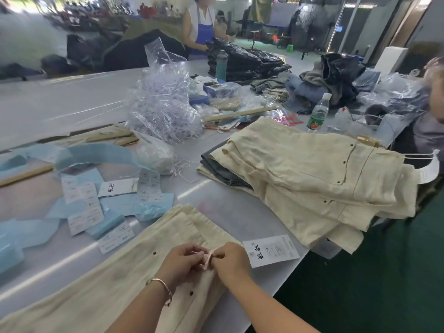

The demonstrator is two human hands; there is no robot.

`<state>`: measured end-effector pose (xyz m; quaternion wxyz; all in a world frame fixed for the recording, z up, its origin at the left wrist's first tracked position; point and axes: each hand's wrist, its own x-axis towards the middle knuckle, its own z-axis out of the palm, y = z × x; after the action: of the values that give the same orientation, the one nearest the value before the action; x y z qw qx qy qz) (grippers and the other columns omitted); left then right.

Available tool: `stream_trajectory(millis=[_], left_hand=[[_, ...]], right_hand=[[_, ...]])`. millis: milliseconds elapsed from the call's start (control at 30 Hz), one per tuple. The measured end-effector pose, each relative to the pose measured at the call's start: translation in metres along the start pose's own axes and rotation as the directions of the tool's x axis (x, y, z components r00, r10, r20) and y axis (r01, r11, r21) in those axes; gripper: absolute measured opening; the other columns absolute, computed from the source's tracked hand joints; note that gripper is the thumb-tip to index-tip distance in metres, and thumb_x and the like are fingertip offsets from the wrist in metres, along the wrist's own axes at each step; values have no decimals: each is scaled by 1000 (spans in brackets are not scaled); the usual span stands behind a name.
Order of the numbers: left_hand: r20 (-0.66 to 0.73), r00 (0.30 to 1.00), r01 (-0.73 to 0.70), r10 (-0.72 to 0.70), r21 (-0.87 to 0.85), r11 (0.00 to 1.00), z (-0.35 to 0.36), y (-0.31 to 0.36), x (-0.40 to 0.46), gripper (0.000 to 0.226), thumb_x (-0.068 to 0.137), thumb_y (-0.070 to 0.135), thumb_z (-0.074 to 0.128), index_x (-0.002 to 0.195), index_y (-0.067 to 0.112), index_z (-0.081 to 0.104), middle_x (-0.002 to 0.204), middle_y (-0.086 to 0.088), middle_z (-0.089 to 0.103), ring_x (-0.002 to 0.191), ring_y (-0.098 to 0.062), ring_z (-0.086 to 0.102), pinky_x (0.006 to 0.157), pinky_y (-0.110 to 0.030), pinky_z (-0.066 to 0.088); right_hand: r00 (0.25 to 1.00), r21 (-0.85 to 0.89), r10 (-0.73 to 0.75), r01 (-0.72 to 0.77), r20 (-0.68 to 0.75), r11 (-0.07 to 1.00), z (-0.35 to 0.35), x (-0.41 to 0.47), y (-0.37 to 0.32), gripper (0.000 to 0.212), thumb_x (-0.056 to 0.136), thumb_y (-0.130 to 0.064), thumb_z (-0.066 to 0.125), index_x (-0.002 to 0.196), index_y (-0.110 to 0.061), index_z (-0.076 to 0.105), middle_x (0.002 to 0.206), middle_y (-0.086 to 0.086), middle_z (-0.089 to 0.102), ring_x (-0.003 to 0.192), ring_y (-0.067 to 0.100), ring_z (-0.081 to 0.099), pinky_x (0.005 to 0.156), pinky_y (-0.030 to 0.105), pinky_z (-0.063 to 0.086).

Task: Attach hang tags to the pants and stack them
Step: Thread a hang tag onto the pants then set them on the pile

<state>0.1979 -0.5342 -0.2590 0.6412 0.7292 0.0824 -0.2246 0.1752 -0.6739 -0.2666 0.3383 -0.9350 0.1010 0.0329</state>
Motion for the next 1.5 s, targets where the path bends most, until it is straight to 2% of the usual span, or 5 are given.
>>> stream_trajectory(millis=[333, 533, 767, 1100, 1500], left_hand=[[-105, 994, -8, 7, -8, 1000, 8, -4, -4, 8, 81, -4, 72, 75, 0, 68, 52, -1, 62, 41, -4, 52, 42, -14, 40], [-207, 975, -75, 80, 30, 997, 14, -4, -2, 16, 90, 3, 64, 74, 5, 60, 64, -8, 63, 52, -15, 55, 50, -23, 43], [-104, 991, -97, 80, -173, 980, 20, 8, -4, 10, 95, 8, 58, 85, 6, 57, 77, -8, 73, 53, -12, 60, 46, -20, 38], [-48, 992, -120, 118, -51, 991, 43, 14, -6, 7, 83, -12, 65, 86, -6, 62, 66, -15, 70, 53, -16, 66, 46, -18, 48], [-12, 979, -200, 204, 132, 971, 63, 30, 7, 12, 87, -6, 62, 80, 3, 63, 60, -2, 68, 48, -10, 59, 47, -19, 43]], right_hand=[[993, 193, 42, -19, -115, 981, 11, -10, 7, 13, 82, -24, 67, 74, -21, 76, 71, -10, 46, 72, 11, 53, 55, 12, 33], [978, 330, 4, 67, -210, 941, -10, -9, 14, 17, 75, -10, 64, 67, -23, 72, 77, -9, 62, 71, 7, 58, 66, 25, 48], [999, 14, 41, -41, -35, 999, -52, 10, 73, 20, 83, -10, 62, 99, -22, 61, 96, -8, 57, 82, 10, 54, 68, 21, 43], [996, -125, -81, 77, -25, 989, -46, 19, 86, 17, 87, -25, 66, 76, -31, 53, 83, -14, 54, 82, 6, 49, 62, 14, 34], [964, -250, -243, 262, 103, 932, -55, 27, 71, 16, 89, -25, 53, 88, -12, 63, 94, 4, 66, 88, 19, 58, 69, 20, 33]])
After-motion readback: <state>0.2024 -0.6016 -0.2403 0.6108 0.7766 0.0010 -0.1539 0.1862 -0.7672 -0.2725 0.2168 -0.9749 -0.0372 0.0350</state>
